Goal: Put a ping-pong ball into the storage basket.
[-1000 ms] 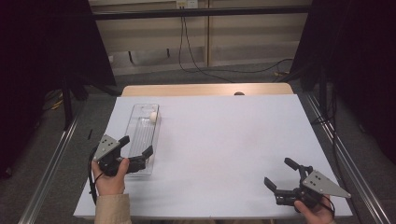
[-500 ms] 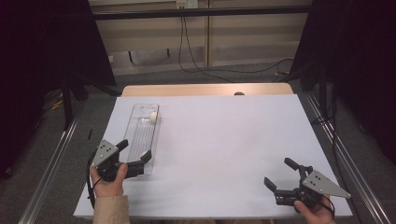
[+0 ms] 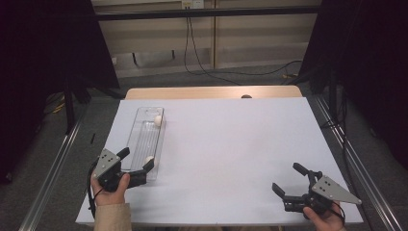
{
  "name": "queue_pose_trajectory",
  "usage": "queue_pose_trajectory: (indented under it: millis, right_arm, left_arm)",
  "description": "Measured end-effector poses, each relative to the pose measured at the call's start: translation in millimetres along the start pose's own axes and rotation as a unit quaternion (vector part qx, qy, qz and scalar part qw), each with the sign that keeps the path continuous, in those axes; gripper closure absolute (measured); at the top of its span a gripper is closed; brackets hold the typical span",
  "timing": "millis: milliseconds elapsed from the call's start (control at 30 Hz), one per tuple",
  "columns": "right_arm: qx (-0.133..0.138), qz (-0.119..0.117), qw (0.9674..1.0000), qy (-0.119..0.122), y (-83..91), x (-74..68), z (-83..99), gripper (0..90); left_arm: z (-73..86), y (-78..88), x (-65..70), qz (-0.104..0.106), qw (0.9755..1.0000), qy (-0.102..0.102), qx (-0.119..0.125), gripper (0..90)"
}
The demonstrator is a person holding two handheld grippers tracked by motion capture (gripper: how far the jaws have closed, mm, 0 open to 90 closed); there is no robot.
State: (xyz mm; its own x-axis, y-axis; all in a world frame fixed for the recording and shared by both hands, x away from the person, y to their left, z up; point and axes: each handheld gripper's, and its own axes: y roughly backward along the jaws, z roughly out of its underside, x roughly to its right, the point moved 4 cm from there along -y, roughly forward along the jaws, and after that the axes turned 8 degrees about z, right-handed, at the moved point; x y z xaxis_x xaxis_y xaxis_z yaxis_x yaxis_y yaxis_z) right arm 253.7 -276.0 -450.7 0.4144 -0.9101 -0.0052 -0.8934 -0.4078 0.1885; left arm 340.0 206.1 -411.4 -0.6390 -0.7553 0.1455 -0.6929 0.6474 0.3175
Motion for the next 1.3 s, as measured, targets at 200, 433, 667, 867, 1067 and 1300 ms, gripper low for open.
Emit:
queue_pose_trajectory:
  millis: [200,433,667,867,1067,1300]
  right_arm:
    - [0.000,0.000,1.0000,0.000,0.1,-0.3,-0.1,1.9]
    - [-0.001,0.001,1.0000,0.001,0.2,0.6,0.2,1.9]
    - [0.000,0.001,1.0000,0.000,0.3,0.1,0.0,1.9]
    - [-0.001,0.000,1.0000,0.000,0.1,-0.4,0.3,1.9]
    - [-0.002,0.000,1.0000,0.000,0.1,-0.6,0.6,1.9]
    - [-0.003,0.006,1.0000,-0.001,0.5,2.3,1.2,1.7]
  left_arm:
    - [3.6,1.8,-1.3,-0.005,1.0000,0.000,-0.002,3.2]
    - [5.2,3.3,-0.1,-0.002,1.0000,-0.004,0.000,3.2]
    - [8.2,5.8,0.8,-0.003,1.0000,-0.001,0.004,3.0]
    - [11.4,8.3,0.7,-0.005,1.0000,0.000,0.004,2.9]
    - [11.3,7.3,1.5,-0.001,1.0000,-0.001,0.006,2.8]
    - [10.0,5.3,3.0,0.004,1.0000,-0.003,0.008,2.8]
